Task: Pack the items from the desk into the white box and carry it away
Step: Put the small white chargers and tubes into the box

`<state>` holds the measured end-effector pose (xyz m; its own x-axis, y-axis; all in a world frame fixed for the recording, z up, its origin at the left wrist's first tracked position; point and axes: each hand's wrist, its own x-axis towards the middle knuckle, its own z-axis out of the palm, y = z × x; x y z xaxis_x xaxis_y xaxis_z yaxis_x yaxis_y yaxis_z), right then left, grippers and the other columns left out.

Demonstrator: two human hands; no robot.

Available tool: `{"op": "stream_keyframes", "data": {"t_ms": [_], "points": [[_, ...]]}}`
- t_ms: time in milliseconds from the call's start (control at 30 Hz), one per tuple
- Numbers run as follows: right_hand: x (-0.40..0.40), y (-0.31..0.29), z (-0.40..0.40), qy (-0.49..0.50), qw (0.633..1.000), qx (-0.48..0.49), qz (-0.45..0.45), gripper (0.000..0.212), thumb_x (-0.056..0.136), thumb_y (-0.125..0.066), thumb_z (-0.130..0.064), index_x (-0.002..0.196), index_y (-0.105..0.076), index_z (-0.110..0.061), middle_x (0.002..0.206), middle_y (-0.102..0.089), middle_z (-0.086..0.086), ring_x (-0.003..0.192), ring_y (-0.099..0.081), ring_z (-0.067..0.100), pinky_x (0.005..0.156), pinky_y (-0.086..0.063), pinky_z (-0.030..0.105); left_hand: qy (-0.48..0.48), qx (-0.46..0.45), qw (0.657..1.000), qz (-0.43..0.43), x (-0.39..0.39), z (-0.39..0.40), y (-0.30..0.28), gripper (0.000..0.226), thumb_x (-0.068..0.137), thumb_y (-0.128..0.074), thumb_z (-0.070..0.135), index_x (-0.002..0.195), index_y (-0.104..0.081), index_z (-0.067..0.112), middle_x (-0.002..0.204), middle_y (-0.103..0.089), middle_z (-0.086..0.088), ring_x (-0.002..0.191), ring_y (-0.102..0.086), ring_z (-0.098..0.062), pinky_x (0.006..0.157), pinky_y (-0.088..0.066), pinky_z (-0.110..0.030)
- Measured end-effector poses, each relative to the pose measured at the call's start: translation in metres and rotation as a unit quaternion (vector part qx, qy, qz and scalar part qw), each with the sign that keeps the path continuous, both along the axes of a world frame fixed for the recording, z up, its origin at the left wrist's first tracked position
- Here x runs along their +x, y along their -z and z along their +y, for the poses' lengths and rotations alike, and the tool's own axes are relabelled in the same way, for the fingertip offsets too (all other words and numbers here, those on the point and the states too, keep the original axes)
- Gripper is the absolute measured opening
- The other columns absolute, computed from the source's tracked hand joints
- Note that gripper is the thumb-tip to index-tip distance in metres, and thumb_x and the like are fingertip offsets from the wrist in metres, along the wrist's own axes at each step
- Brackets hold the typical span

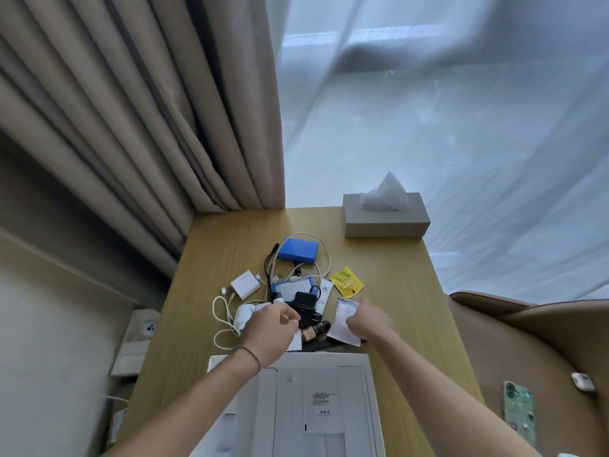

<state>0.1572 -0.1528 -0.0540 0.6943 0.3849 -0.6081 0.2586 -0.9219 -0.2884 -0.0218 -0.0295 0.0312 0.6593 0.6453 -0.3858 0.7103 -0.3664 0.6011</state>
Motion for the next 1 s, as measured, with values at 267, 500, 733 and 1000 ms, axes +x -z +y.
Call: {"op": "stream_keyframes", "data": {"t_ms": [267, 500, 733, 1000], "points": [[0.004, 0.035, 0.021, 0.028, 0.998, -0.013, -0.046, 0.075, 0.089, -0.056, -0.055, 0.148, -0.031, -0.016, 0.118, -0.065, 0.007, 0.096, -0.063, 0.027, 0.069, -0.048, 0.033, -0.044, 0.002, 0.997, 0.055, -0.012, 0.031, 0.021, 0.016, 0.092, -0.057, 0.016, 0.098, -0.072, 0.019, 0.097, -0.069, 0.002, 0.085, -0.063, -0.017, 0.077, -0.054, -0.03], [0.007, 0.031, 0.021, 0.111, 0.991, 0.08, -0.003, 0.064, 0.084, -0.069, -0.025, 0.138, -0.037, -0.02, 0.107, -0.064, 0.006, 0.095, -0.063, 0.03, 0.074, -0.051, 0.038, -0.048, 0.0, 0.995, 0.091, -0.017, 0.048, 0.038, 0.016, 0.093, -0.055, 0.018, 0.095, -0.07, 0.021, 0.097, -0.07, -0.003, 0.089, -0.067, -0.023, 0.076, -0.058, -0.033], [0.012, 0.018, 0.016, 0.122, 0.977, 0.168, 0.053, 0.017, 0.082, -0.074, -0.026, 0.087, -0.065, -0.013, 0.088, -0.073, 0.011, 0.077, -0.068, 0.027, 0.073, -0.057, 0.042, 0.098, 0.01, 0.983, 0.152, -0.011, 0.066, 0.065, 0.022, 0.079, -0.068, 0.014, 0.094, -0.068, 0.029, 0.1, -0.066, 0.006, 0.089, -0.063, -0.012, 0.08, -0.057, -0.031], [0.007, -0.016, 0.016, 0.208, 0.906, 0.315, 0.191, 0.021, 0.077, -0.08, -0.007, 0.096, -0.07, -0.003, 0.094, -0.076, 0.02, 0.076, -0.072, 0.03, 0.074, -0.06, 0.045, 0.414, 0.211, 0.862, 0.204, 0.001, 0.081, 0.07, 0.055, 0.061, -0.07, 0.065, 0.091, -0.04, 0.029, 0.097, -0.056, 0.001, 0.076, -0.049, -0.019, 0.059, -0.034, -0.033]]}}
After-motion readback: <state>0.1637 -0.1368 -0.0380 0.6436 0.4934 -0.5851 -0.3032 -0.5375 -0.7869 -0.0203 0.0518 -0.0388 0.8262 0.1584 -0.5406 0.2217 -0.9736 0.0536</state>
